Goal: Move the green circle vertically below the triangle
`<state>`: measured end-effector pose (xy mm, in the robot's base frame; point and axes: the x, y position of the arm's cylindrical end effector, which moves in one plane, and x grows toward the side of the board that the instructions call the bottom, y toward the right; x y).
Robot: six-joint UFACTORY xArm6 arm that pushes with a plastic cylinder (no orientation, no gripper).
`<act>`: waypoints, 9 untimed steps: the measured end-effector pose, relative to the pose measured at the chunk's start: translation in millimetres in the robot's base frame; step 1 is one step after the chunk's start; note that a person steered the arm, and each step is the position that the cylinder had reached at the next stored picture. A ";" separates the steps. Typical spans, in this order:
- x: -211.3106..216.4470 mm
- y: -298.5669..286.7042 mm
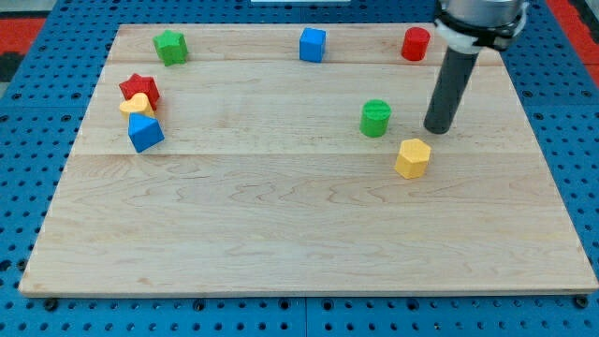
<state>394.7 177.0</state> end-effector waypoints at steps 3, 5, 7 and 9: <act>30.6 -252.5; 33.0 -282.4; 77.1 -314.0; 12.2 -361.4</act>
<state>406.9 -184.4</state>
